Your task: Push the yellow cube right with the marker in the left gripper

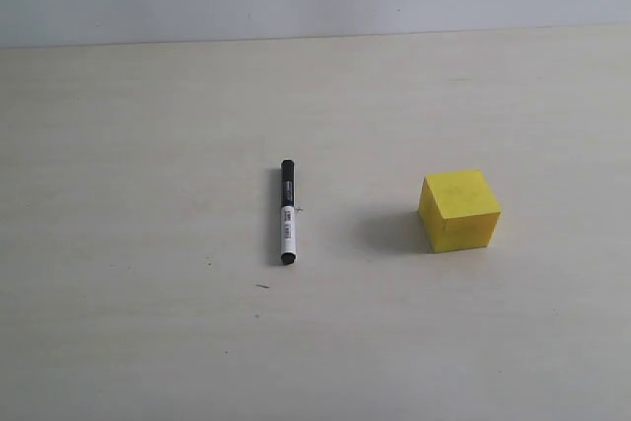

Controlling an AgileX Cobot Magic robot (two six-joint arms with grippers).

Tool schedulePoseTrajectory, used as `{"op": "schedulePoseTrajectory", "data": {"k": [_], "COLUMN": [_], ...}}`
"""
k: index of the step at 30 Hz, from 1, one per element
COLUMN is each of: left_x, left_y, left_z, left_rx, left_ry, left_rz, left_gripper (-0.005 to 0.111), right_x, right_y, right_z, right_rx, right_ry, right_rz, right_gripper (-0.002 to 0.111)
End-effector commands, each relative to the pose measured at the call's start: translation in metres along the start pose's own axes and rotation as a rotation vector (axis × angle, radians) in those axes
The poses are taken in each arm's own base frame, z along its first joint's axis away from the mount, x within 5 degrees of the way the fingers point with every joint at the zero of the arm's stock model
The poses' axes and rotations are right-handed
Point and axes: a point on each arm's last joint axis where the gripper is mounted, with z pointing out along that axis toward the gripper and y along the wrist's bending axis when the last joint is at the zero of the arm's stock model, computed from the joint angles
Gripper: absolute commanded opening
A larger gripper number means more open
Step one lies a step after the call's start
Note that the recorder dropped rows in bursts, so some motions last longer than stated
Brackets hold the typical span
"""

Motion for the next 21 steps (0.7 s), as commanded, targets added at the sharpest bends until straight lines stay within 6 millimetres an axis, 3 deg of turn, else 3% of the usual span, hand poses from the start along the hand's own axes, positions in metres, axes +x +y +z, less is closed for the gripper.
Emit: {"op": "schedulePoseTrajectory", "data": {"k": [1,11,21], "left_x": [0.0,-0.008,-0.039], "left_y": [0.0,0.009,0.015], "left_z": [-0.001,-0.009,-0.052], "left_rx": [0.005,-0.09,-0.286], "left_ry": [-0.006,-0.068,-0.374], "left_rz": [-0.004,0.018,0.112], "left_gripper": [0.0,0.0,0.0], "right_x": [0.001,0.001,0.001], "right_y": [0.0,0.0,0.0], "right_z": [0.0,0.0,0.0], "right_rx": [0.004,0.004,0.004], "right_ry": [-0.007,-0.007,-0.007], "right_rz": [0.002,0.002,0.002], "right_gripper": [0.0,0.0,0.0]}}
